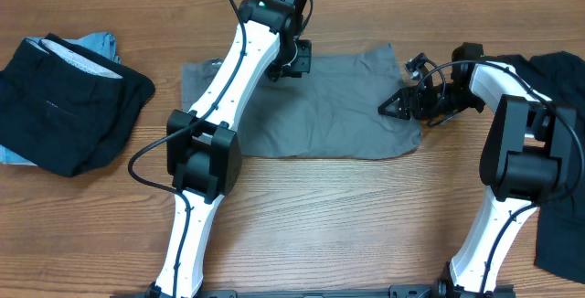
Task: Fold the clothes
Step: 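Fold the right end leftward over the trousers with the right gripper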
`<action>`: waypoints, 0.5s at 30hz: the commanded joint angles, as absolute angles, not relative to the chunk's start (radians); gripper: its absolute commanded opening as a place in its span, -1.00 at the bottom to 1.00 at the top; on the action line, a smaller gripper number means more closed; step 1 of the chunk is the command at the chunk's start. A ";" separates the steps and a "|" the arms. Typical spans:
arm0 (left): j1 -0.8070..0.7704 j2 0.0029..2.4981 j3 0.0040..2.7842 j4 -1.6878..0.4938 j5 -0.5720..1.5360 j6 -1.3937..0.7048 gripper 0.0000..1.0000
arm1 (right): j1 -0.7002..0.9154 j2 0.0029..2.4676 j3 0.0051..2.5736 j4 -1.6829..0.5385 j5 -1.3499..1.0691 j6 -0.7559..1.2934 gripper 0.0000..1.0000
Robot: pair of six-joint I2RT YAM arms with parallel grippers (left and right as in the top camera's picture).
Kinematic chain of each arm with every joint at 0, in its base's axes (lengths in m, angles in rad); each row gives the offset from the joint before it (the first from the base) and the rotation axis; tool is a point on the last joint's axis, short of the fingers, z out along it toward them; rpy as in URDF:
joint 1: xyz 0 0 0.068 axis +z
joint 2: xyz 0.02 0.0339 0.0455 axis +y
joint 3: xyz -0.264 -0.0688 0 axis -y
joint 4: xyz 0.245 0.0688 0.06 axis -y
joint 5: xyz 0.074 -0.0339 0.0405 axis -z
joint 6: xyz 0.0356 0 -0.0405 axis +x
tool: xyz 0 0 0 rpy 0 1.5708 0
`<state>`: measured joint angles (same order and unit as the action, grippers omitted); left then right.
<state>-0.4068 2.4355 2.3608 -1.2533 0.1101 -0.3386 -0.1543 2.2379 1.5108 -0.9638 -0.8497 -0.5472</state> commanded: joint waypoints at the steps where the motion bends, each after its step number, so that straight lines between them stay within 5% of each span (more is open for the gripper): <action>1: -0.420 2.433 2.337 -1.240 0.122 -0.349 -0.64 | -0.147 2.276 1.476 -0.950 -0.859 -0.558 0.26; 11: -0.422 2.433 2.235 -1.206 0.097 -0.363 -0.68 | -0.146 2.286 1.476 -0.927 -0.934 -0.558 0.27; 15: -0.422 2.433 2.164 -1.167 0.097 -0.364 -0.69 | -0.145 2.286 1.476 -0.921 -0.945 -0.558 0.46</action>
<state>-0.4175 2.4355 2.2131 -1.1927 0.1081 -0.3431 -0.1543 2.2547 1.4918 -0.9302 -0.9627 -0.5507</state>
